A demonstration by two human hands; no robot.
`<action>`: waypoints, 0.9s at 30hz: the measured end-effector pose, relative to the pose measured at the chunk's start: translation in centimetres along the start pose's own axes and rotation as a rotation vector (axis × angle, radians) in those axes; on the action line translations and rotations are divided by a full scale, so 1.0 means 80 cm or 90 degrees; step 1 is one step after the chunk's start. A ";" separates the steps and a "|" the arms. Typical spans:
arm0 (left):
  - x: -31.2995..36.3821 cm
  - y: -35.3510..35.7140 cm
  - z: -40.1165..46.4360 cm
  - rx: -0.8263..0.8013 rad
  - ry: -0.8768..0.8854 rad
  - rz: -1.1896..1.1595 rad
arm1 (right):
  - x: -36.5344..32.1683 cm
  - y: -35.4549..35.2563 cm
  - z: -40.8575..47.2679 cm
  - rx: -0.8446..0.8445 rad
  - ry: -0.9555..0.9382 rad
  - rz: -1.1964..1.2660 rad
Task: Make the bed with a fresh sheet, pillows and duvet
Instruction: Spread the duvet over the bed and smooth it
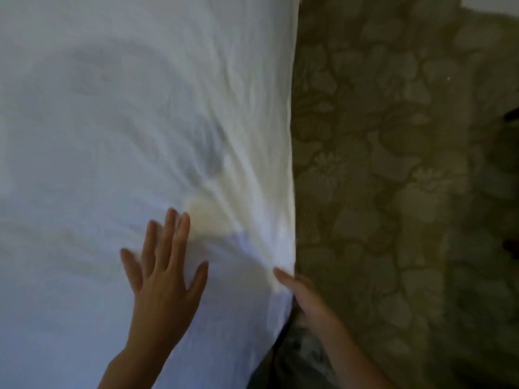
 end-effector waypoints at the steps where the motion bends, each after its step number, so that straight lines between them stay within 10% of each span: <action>1: 0.006 0.000 0.003 -0.002 -0.011 -0.013 | -0.002 -0.021 0.001 0.038 0.041 -0.022; 6: 0.038 -0.006 0.040 -0.038 0.003 -0.030 | -0.057 -0.078 -0.014 0.191 0.033 -0.382; 13: 0.068 -0.044 0.188 -0.004 0.045 -0.025 | -0.224 0.030 0.025 0.092 -0.128 -0.591; 18: 0.095 -0.079 0.335 0.048 0.049 0.005 | -0.373 0.122 0.084 -0.021 -0.147 -0.199; 27: 0.148 -0.123 0.509 0.069 0.082 0.053 | -0.540 0.203 0.149 -0.153 -0.138 -0.030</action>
Point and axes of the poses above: each hand's wrist, its own z-axis towards the middle knuckle, its own y-axis out of the palm, x = y × z, the point moved 6 cm from there along z, towards the middle knuckle, and after that the axes turned 5 degrees about -x, right-handed, at the moved point
